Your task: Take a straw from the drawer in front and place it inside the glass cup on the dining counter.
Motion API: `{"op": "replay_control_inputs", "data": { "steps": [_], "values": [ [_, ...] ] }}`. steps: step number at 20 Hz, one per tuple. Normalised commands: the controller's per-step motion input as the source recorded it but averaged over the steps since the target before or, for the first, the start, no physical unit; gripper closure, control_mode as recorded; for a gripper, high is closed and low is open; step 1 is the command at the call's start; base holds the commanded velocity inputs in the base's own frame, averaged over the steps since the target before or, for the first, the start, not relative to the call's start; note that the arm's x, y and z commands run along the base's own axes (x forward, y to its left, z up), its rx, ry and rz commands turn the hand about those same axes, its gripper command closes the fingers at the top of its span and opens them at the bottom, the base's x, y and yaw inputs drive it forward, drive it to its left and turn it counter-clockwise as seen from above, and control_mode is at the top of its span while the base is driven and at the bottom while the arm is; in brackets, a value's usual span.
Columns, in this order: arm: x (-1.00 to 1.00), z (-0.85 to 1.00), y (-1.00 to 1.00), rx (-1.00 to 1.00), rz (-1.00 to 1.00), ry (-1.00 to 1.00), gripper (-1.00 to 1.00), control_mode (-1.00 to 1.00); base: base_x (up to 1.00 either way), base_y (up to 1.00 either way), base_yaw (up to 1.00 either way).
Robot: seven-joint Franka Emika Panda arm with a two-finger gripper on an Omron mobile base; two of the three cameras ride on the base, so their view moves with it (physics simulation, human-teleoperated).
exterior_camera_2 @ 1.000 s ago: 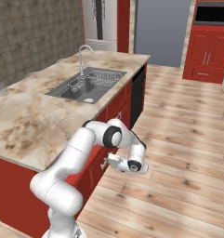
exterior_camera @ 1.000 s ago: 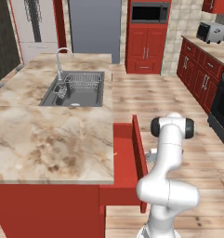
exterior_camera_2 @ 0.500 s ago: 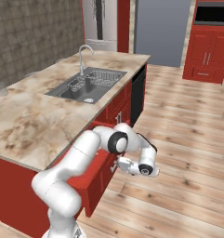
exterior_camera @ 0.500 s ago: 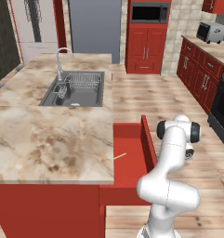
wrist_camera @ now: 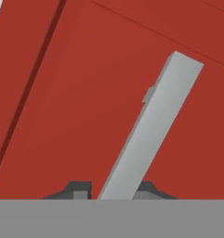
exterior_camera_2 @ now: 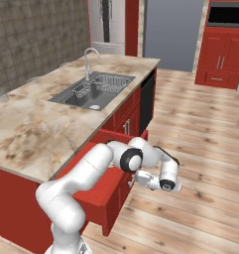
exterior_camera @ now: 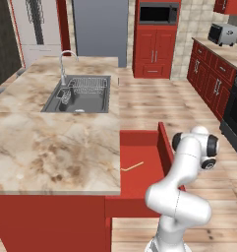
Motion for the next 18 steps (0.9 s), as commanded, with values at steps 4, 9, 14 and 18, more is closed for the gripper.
{"op": "replay_control_inputs", "data": {
  "steps": [4, 9, 14, 18],
  "values": [
    [0.0, 0.0, -0.48, 0.0, 0.0, 0.0, 1.0, -1.0, 0.0, 0.0, 0.0],
    [0.0, 0.0, -0.22, 0.0, 0.0, 0.03, 1.0, -1.0, 0.0, 0.0, 0.0],
    [0.0, 0.0, 0.0, 0.0, 0.0, 0.1, 1.0, -1.0, 0.0, 0.0, 0.0],
    [0.0, 0.0, 0.0, 0.0, 0.0, 0.14, 1.0, -1.0, 0.0, 0.0, 0.0]
  ]
}}
